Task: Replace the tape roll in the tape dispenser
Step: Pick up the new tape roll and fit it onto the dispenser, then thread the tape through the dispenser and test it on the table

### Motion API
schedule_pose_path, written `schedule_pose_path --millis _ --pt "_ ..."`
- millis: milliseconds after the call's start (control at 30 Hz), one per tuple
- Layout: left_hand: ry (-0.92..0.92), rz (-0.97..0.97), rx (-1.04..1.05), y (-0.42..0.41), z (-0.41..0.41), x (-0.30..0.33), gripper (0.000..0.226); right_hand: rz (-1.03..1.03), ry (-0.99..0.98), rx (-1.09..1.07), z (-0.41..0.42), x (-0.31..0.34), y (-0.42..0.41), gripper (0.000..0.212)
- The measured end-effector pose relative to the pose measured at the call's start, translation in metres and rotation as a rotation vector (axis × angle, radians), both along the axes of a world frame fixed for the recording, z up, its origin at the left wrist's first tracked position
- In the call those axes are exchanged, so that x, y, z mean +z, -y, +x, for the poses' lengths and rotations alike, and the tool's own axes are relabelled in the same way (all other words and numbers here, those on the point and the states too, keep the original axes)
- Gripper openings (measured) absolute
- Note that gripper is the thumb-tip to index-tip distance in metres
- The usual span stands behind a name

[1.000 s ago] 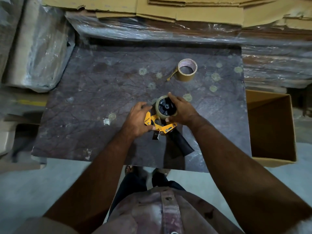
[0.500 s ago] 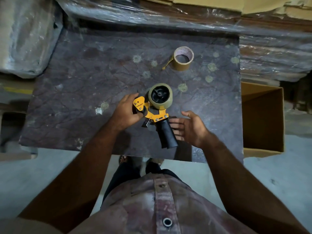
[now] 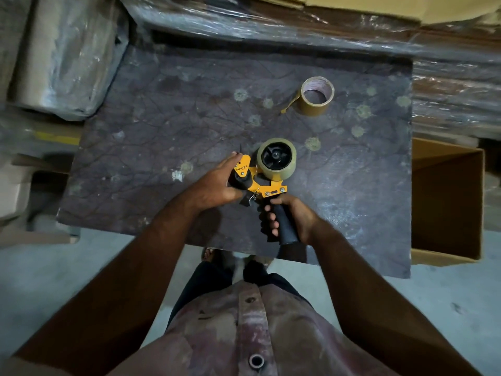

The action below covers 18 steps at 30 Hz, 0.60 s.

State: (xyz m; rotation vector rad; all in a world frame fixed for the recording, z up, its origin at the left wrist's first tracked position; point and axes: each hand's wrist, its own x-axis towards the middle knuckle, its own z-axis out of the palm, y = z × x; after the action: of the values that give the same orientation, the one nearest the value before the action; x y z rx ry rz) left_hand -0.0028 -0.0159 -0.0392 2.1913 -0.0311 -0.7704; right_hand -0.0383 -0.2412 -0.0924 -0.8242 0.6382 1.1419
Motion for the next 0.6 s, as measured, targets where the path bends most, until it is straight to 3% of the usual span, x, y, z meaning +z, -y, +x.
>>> schedule_pose_path --millis 133,433,600 --pt "0.108 -0.012 0.055 -0.003 0.008 0.011 0.101 -0.099 0.106 -0.066 0.002 0.022 -0.016 0.028" --pt "0.607 -0.118 0.131 -0.005 0.056 0.086 0.078 -0.345 0.579 -0.210 0.046 0.112 -0.051 0.010" --pt "0.785 -0.035 0.141 -0.017 0.085 0.141 0.067 -0.391 0.659 -0.297 0.063 0.163 -0.080 0.018"
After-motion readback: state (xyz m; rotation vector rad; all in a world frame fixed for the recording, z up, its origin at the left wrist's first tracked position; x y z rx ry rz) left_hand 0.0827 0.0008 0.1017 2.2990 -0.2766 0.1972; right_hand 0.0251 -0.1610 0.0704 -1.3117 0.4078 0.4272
